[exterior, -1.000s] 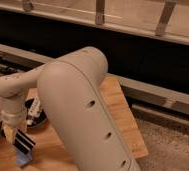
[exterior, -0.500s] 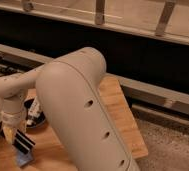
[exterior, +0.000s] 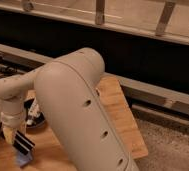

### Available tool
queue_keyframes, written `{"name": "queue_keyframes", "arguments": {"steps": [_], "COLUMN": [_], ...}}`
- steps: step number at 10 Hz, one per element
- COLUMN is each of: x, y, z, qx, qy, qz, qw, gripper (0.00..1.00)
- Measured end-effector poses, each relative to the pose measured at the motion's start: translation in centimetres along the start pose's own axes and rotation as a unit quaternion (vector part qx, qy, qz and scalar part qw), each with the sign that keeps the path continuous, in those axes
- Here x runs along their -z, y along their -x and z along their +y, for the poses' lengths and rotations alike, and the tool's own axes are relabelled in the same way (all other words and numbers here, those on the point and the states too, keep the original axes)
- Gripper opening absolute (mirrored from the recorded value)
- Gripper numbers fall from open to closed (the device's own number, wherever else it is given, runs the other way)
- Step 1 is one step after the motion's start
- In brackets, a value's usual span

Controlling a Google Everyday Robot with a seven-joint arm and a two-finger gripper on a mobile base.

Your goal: Place the eraser on the white sponge

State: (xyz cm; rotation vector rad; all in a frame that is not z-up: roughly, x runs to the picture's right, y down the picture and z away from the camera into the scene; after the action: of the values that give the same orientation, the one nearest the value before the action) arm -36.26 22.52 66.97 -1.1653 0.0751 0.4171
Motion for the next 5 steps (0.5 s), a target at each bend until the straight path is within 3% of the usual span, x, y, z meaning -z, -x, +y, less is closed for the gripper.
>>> {"name": "queue_keyframes", "arguments": {"steps": [5], "x": [-0.45], "y": [-0.01], "z": [-0.13], "qx": [0.000], "qy": [-0.002], "qz": [0.002], "qw": [1.0000], "gripper": [0.51]}}
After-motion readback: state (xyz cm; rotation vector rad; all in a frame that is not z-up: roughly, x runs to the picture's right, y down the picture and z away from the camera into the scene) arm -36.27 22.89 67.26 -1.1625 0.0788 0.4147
